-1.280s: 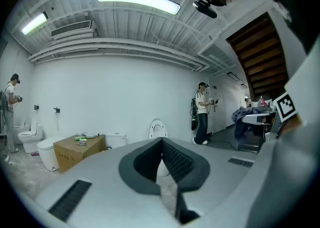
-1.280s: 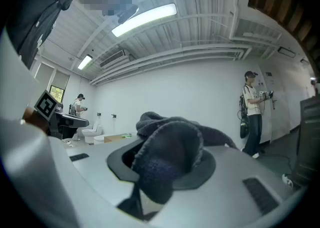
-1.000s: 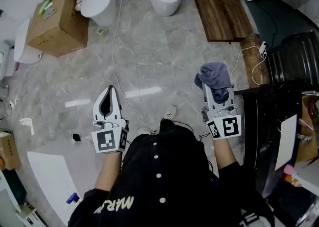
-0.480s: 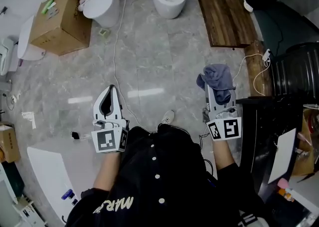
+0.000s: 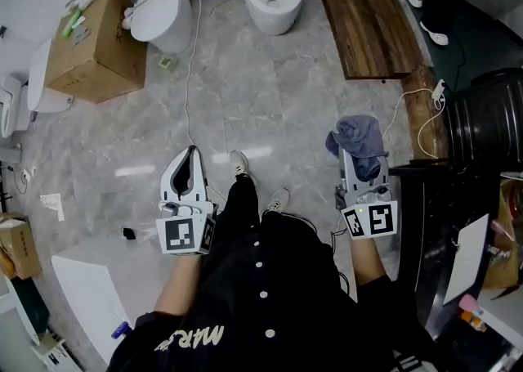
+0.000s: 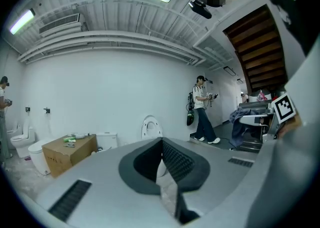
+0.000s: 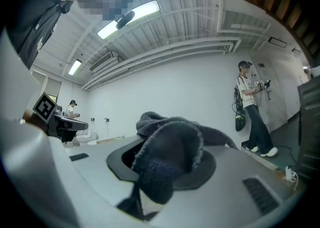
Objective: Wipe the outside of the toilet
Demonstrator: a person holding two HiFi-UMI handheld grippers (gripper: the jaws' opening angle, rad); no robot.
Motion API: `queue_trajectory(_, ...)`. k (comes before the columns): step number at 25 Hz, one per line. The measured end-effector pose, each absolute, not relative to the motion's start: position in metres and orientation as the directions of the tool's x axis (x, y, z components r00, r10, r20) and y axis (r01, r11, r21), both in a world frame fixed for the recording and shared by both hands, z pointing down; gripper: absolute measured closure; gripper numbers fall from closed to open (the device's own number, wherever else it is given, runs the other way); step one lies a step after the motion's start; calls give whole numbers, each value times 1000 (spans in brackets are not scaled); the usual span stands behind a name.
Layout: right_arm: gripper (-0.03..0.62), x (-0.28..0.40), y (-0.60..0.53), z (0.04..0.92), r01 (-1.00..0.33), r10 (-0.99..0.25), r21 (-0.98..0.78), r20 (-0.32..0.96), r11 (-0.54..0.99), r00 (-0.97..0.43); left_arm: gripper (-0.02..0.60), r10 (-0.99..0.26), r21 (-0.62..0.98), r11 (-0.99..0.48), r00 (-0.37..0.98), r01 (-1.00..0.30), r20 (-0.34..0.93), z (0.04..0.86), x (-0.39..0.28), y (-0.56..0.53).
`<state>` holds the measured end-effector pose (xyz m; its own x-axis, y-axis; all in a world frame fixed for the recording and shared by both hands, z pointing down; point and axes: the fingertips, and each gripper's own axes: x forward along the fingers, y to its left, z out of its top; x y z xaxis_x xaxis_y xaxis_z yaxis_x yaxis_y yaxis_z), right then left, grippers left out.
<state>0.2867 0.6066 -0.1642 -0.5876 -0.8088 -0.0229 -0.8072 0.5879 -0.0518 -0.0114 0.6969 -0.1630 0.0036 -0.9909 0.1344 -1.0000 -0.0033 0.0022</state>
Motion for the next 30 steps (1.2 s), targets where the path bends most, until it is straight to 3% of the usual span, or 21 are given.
queue_trajectory(12, 465, 252, 518, -200, -847, -845, 13, -66, 531, -530, 572, -995, 52, -73, 76, -996, 58, -171, -61, 585)
queue_trajectory(30, 465, 183, 446, -190, -896, -895, 15, -30, 444, -445, 572, -992, 51, -92, 95, -995, 82, -160, -163, 491)
